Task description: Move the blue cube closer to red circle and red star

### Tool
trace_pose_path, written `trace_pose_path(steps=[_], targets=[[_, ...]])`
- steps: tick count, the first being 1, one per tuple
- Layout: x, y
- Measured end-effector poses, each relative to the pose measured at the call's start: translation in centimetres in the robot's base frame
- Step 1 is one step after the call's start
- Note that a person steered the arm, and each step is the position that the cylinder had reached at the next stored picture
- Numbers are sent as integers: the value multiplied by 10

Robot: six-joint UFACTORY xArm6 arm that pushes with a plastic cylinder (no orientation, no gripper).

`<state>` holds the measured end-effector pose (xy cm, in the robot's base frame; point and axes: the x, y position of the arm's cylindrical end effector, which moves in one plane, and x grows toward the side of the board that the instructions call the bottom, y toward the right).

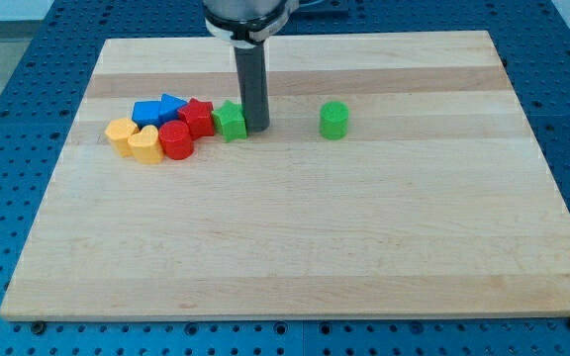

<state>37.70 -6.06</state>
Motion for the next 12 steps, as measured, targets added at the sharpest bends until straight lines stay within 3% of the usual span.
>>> trace_pose_path(steps=[4,6,8,12], targets=[[2,-22],[38,35],[38,112],[-27,116]])
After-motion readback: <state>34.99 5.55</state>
